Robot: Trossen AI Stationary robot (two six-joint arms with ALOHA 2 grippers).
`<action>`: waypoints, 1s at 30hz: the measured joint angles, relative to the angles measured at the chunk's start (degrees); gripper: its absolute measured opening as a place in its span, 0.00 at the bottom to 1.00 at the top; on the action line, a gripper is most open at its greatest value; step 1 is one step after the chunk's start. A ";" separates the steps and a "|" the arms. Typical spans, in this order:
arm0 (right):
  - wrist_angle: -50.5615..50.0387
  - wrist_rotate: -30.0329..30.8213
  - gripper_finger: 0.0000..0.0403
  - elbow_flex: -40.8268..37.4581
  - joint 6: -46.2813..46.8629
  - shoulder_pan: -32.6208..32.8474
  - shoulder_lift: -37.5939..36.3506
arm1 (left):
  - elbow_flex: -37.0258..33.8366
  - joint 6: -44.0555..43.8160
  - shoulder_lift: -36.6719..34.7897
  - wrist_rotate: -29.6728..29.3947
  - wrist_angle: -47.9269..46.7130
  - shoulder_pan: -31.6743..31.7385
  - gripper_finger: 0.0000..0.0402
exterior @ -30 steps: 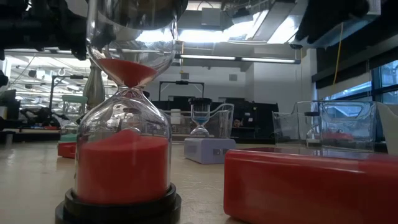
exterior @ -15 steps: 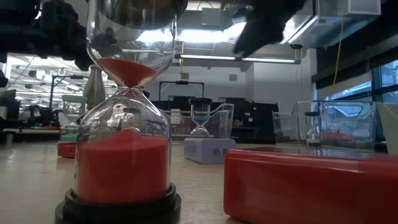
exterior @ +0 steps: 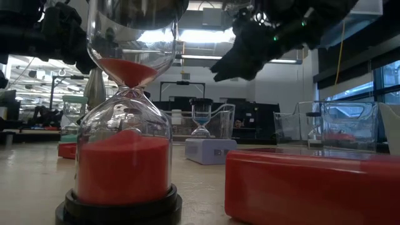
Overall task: Pick & Place Office items
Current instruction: Put the blue hourglass into the right transparent bin
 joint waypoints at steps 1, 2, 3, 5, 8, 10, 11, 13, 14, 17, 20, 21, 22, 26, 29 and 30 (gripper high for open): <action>2.64 -0.15 0.87 -0.47 -1.20 0.11 1.10 | 0.00 0.02 0.08 0.02 -0.01 0.00 0.58; 4.41 -0.18 0.87 -0.83 -2.43 0.24 2.02 | 0.00 0.02 0.08 0.02 -0.10 0.00 0.58; 5.73 -0.18 0.87 -0.89 -3.58 0.32 2.97 | 0.00 0.02 0.14 0.00 0.00 0.00 0.57; 8.72 -0.29 0.87 -0.89 -5.15 0.45 5.32 | 0.00 0.27 0.20 -0.43 -0.07 0.00 0.57; 13.34 -2.66 0.87 -0.85 -5.85 0.45 8.74 | 0.00 0.42 0.33 -1.26 -0.05 0.00 0.58; 14.29 -4.02 0.87 -0.19 -5.85 0.39 10.76 | 0.00 0.46 0.34 -1.46 -0.03 0.00 0.58; 14.27 -4.60 0.87 0.18 -5.85 0.37 11.60 | 0.00 0.46 0.34 -1.46 -0.03 0.00 0.58; 14.26 -4.71 0.87 1.04 -5.83 0.32 13.03 | 0.00 0.46 0.36 -1.45 -0.05 0.00 0.57; 14.26 -4.71 0.87 1.39 -5.81 0.32 13.46 | 0.00 0.46 0.34 -1.46 -0.03 0.00 0.57; 14.34 -5.55 0.87 2.40 -5.64 0.28 14.80 | 0.00 0.48 0.36 -1.45 -0.05 0.00 0.58; 14.17 -7.53 0.87 2.74 -3.91 0.31 15.80 | 0.00 0.48 0.36 -1.44 -0.07 0.00 0.57; 14.07 -7.70 0.87 2.75 -3.36 0.32 15.95 | 0.00 0.48 0.36 -1.46 -0.05 0.00 0.57; 13.84 -7.67 0.87 2.78 -2.86 0.32 16.09 | 0.00 0.48 0.36 -1.46 -0.06 0.00 0.57; 12.83 -6.99 0.87 2.78 -1.14 0.28 16.16 | 0.00 0.48 0.36 -1.46 -0.07 0.00 0.57; 11.91 -5.84 0.87 2.78 0.44 0.28 16.16 | 0.00 0.48 0.36 -1.46 -0.06 0.00 0.57; 11.21 -5.71 0.87 2.78 0.82 0.22 16.16 | 0.00 0.48 0.36 -1.46 -0.06 0.00 0.57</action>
